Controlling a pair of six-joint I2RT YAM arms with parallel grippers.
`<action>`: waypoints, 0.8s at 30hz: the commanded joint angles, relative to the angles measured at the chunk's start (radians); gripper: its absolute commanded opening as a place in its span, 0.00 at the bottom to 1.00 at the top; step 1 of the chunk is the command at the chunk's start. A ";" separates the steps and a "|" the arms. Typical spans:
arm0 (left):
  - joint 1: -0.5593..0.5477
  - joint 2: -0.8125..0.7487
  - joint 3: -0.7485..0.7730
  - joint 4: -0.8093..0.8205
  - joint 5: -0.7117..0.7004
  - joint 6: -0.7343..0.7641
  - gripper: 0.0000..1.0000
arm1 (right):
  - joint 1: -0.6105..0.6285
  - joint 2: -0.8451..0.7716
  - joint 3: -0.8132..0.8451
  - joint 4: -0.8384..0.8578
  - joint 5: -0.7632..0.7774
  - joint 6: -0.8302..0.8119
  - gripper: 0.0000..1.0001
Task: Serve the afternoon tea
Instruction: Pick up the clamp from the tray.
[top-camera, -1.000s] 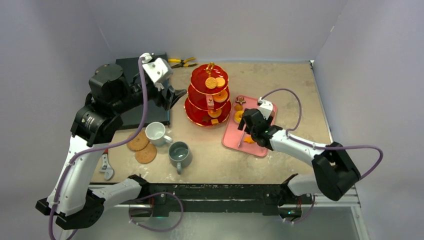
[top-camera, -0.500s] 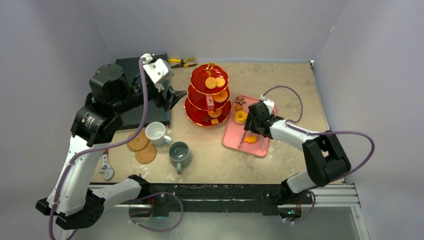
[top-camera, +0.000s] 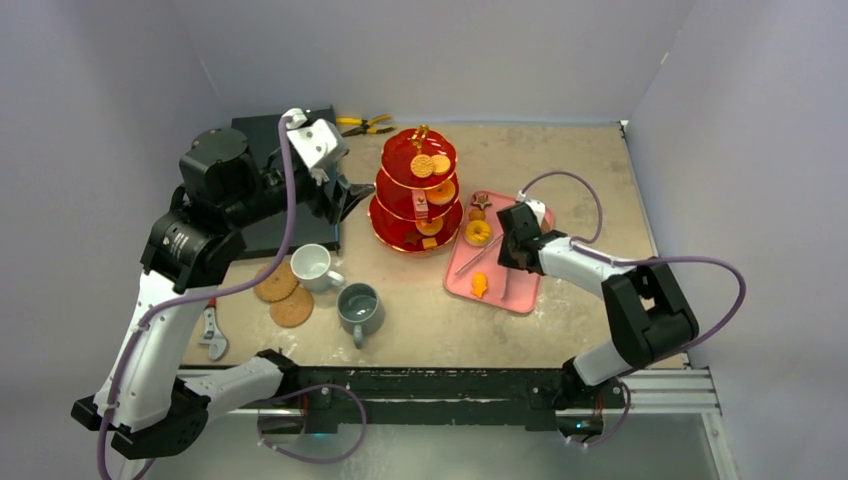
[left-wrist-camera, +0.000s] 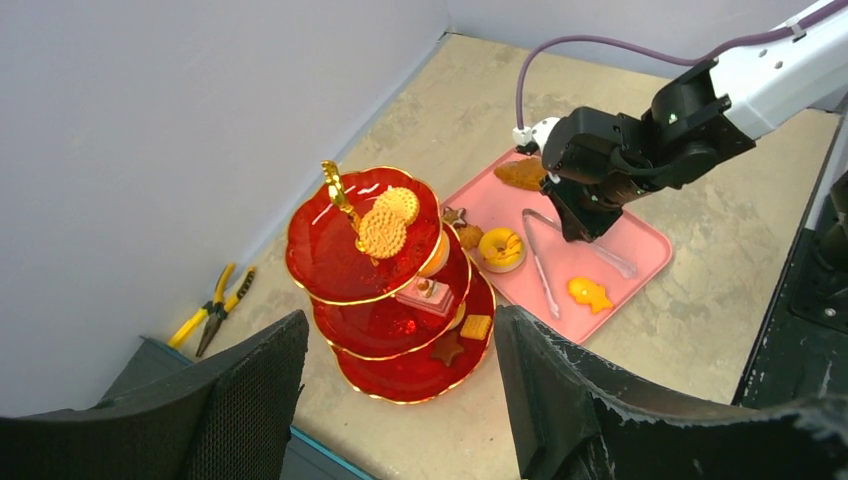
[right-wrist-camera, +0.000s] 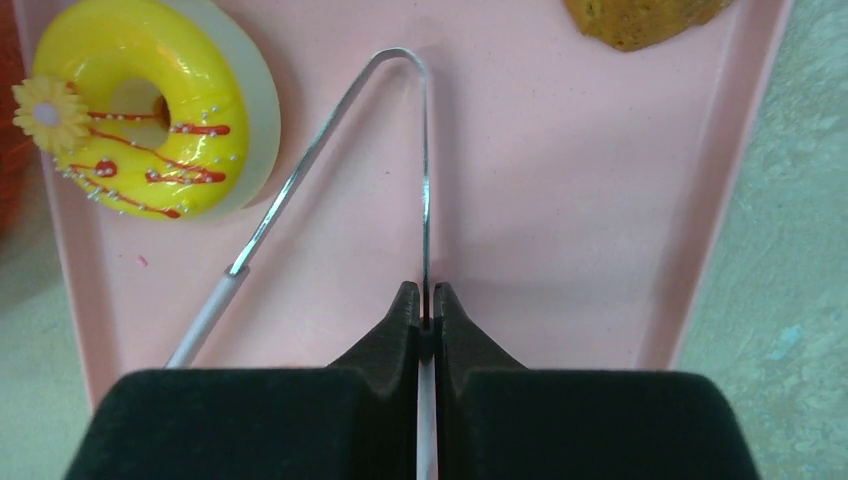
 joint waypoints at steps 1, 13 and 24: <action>0.004 0.001 -0.009 0.000 0.052 -0.013 0.68 | -0.005 -0.090 0.037 -0.028 0.046 -0.023 0.00; 0.002 0.036 -0.192 0.062 0.317 -0.111 0.69 | 0.005 -0.488 0.004 0.186 0.092 -0.180 0.00; -0.173 0.300 -0.171 0.232 0.365 -0.238 0.85 | 0.094 -0.792 -0.186 0.715 0.045 -0.413 0.00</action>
